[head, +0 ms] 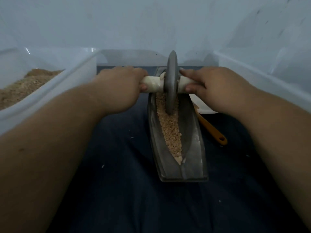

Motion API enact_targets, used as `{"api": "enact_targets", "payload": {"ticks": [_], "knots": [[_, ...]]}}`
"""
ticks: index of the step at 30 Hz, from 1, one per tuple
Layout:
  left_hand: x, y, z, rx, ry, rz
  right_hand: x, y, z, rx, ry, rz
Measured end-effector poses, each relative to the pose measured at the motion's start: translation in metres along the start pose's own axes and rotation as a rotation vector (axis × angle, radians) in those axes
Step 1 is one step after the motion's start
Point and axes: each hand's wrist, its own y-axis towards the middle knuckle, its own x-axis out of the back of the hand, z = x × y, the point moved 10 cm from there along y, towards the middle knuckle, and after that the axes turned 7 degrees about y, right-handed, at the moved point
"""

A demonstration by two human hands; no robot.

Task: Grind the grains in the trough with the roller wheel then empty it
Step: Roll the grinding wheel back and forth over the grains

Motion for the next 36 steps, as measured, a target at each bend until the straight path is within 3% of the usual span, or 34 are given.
{"api": "enact_targets", "payload": {"ticks": [2, 5, 11, 18, 22, 26, 29, 32, 36], "knots": [[0.004, 0.001, -0.001, -0.016, 0.051, -0.088, -0.001, 0.002, 0.000, 0.015, -0.012, -0.038], [0.000, 0.000, 0.000, -0.034, 0.021, -0.025, -0.001, 0.000, 0.002, 0.021, -0.014, -0.008], [0.007, -0.019, -0.006, -0.143, 0.008, 0.274, 0.012, -0.019, 0.019, 0.037, 0.049, 0.262], [0.000, -0.054, -0.026, -0.253, -0.348, 0.710, 0.025, -0.045, 0.047, 0.120, 0.214, 0.455], [-0.008, -0.038, -0.017, -0.183, -0.257, 0.591, 0.018, -0.036, 0.036, 0.080, 0.146, 0.419], [-0.014, -0.010, 0.002, -0.071, -0.054, 0.279, 0.011, -0.013, 0.017, 0.040, 0.035, 0.154], [-0.015, -0.002, 0.006, -0.040, -0.028, 0.138, 0.008, -0.005, 0.016, 0.061, -0.067, 0.001], [-0.014, -0.003, 0.003, -0.051, -0.012, 0.123, 0.008, -0.005, 0.018, 0.075, -0.102, -0.018], [-0.004, -0.014, -0.007, -0.099, -0.062, 0.261, 0.008, -0.013, 0.018, 0.039, -0.013, 0.135]]}}
